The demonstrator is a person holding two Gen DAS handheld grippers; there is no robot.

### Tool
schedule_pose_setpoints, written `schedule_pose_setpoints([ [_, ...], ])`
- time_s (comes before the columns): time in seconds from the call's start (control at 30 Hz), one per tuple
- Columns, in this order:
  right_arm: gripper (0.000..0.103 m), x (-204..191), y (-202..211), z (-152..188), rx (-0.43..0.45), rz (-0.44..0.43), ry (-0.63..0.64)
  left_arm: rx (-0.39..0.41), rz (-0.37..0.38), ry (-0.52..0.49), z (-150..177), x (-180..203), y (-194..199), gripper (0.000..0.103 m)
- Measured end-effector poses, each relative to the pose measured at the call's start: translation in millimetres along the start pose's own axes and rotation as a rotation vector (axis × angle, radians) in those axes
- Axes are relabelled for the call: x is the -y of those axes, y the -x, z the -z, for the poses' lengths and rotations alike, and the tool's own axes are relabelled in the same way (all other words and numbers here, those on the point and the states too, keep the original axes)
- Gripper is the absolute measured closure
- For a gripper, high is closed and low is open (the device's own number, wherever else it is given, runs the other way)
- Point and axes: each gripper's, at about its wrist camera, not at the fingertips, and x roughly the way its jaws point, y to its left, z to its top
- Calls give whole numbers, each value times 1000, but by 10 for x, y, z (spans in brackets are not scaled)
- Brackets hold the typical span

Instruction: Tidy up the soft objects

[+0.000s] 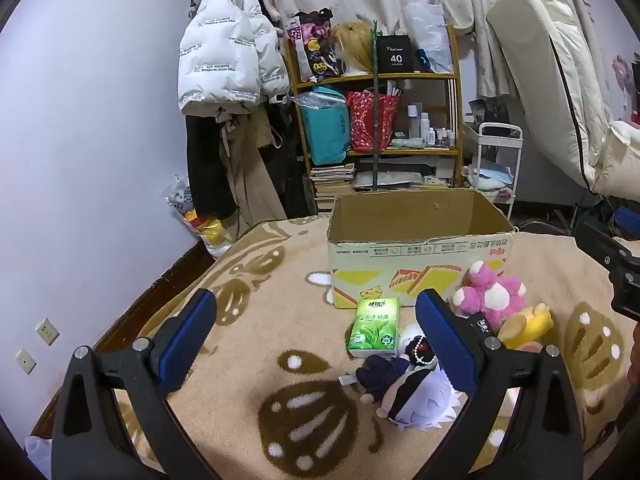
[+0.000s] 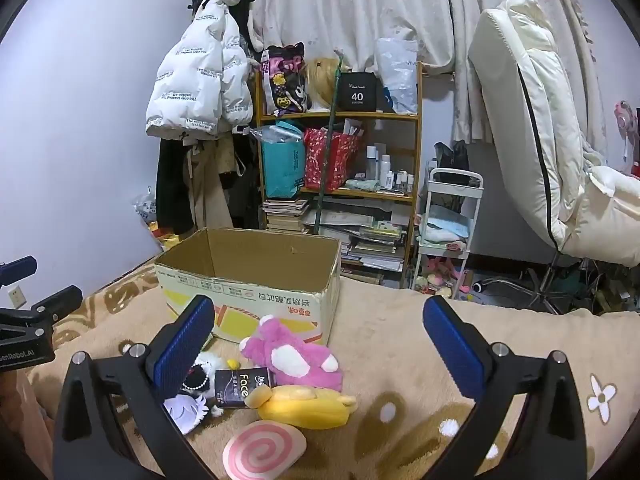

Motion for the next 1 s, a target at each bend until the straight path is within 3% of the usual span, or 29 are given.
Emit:
schedule_pose_setpoints([
  [1.0,0,23,-28,63,-18,10,-9,4,-11,6,51,9,-35,4],
])
